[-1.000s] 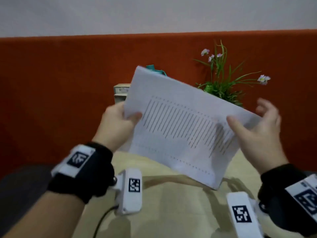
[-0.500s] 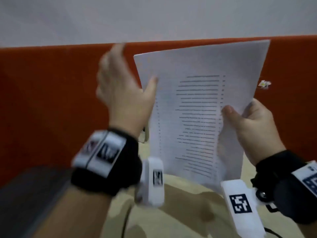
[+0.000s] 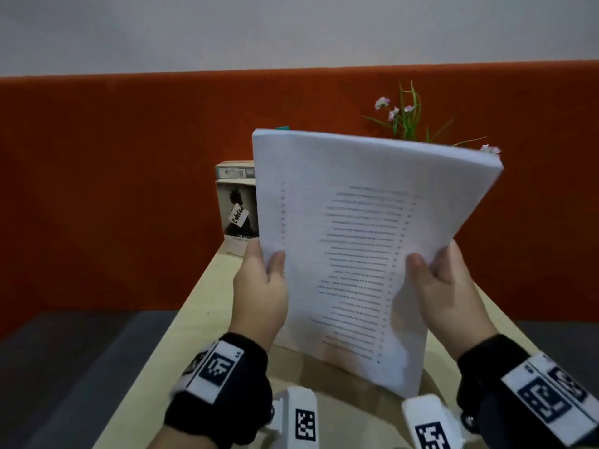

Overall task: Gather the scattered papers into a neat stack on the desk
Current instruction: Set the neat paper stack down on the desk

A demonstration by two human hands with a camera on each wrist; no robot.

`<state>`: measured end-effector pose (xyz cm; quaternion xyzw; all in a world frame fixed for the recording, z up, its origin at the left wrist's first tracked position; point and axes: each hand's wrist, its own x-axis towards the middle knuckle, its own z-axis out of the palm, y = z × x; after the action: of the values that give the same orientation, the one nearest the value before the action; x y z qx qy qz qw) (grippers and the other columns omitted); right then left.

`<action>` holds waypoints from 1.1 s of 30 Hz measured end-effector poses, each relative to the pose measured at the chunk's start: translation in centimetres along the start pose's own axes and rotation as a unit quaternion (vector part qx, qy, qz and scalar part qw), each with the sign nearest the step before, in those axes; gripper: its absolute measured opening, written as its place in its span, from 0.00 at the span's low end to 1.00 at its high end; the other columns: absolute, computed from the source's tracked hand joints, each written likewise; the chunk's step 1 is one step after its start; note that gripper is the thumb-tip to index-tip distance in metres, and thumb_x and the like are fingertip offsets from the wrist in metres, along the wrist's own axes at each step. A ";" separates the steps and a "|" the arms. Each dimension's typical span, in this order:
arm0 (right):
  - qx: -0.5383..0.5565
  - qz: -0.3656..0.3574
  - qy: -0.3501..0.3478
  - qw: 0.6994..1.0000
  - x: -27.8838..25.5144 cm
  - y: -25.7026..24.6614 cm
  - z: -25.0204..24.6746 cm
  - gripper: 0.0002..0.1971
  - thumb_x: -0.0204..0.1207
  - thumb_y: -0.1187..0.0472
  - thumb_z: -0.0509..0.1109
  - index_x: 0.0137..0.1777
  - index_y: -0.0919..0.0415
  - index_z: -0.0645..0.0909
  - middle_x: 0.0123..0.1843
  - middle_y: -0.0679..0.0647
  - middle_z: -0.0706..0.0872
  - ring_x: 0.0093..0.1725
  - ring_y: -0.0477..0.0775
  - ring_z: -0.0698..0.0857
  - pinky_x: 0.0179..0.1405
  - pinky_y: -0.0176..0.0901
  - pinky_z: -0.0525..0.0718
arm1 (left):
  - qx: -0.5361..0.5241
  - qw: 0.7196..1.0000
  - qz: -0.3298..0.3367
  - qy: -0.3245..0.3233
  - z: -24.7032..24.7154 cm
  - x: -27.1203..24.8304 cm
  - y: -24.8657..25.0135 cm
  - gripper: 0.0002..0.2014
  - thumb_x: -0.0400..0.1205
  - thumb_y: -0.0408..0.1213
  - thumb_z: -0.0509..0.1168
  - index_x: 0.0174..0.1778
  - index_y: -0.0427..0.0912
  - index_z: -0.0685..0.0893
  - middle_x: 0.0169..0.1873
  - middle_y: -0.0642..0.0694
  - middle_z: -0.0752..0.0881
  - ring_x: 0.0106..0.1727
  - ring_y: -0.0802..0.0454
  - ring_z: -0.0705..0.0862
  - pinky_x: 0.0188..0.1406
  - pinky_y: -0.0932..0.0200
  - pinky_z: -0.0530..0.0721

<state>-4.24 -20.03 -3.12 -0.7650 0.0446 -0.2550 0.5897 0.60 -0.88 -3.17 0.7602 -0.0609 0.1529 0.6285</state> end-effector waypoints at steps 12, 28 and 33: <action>-0.331 0.171 -0.178 0.911 -0.4 0.8 0.1 0.10 0.84 0.64 0.60 0.62 0.65 0.78 0.40 0.57 0.82 0.31 0.53 0.76 0.24 0.39 0.68 | 0.175 0.970 -0.106 -0.131 -2.2 -3.9 -2.3 0.24 0.85 0.26 0.58 0.73 0.53 0.76 0.61 0.52 0.85 0.48 0.56 0.84 0.35 0.77 0.80; -0.419 0.261 -0.200 0.847 -1.6 4.3 1.5 0.16 0.84 0.65 0.59 0.69 0.70 0.72 0.50 0.60 0.79 0.42 0.59 0.78 0.24 0.39 0.68 | 0.340 0.895 -0.180 -0.226 -1.8 -2.6 -5.6 0.08 0.77 0.27 0.64 0.49 0.28 0.84 0.55 0.38 0.88 0.49 0.42 0.85 0.41 0.55 0.78; -0.503 0.242 -0.188 0.808 -2.9 2.4 2.0 0.25 0.81 0.61 0.61 0.76 0.66 0.60 0.70 0.64 0.70 0.67 0.66 0.74 0.62 0.51 0.75 | 0.370 0.883 -0.199 -0.208 -1.4 -2.9 -5.0 0.18 0.78 0.25 0.63 0.25 0.39 0.63 0.27 0.46 0.70 0.32 0.48 0.71 0.23 0.63 0.65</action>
<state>-5.27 -17.91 -6.70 -0.9521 0.2383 0.1031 0.1613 -0.91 1.18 -8.50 0.9480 0.0232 -0.1255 0.2915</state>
